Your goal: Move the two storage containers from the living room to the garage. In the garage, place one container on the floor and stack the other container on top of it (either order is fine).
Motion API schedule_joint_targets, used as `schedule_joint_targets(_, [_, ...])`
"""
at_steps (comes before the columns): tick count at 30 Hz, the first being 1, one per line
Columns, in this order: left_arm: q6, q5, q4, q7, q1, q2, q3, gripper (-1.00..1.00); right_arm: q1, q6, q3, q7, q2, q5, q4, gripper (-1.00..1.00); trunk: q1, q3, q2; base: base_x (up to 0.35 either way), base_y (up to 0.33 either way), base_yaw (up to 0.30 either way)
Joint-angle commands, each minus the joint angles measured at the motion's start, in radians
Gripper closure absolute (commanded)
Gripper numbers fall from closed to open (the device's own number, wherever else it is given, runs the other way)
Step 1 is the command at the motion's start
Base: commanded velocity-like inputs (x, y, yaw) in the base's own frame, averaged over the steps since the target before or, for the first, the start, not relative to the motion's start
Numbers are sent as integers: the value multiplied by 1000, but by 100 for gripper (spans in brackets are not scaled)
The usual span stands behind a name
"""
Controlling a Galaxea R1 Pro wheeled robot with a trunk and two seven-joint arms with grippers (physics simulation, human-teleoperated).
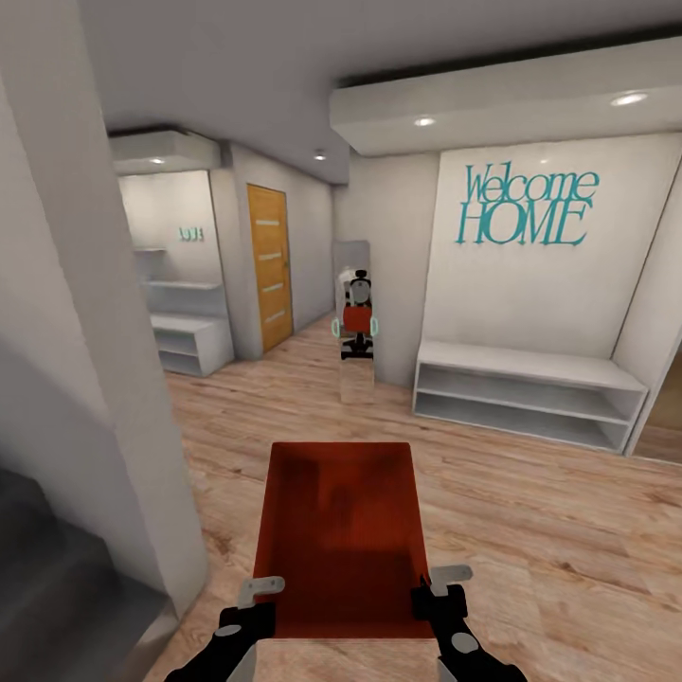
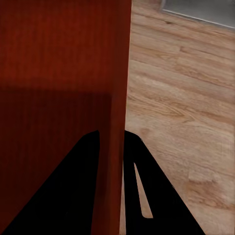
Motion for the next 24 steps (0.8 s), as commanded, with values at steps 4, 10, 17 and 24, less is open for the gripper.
schedule_joint_targets(4, [4, 11, 1, 12, 0, 8, 12, 100, -2, -70, -19, -47, -10, -8, -2, 100, 1, -2, -1, 321, 0, 0])
schedule_joint_targets(10, [4, 11, 1, 12, 0, 8, 12, 100, -2, -70, -19, -47, -10, -8, -2, 100, 1, -2, -1, 321, 0, 0])
schedule_joint_targets(17, [4, 11, 1, 12, 0, 8, 12, 100, -2, -70, -19, -48, -8, -8, -2, 100, 1, -2, -1, 321, 0, 0])
schedule_joint_targets(24, [4, 11, 1, 12, 0, 8, 12, 100, -2, -70, -19, -49, -5, -8, -2, 100, 1, -2, -1, 321, 0, 0])
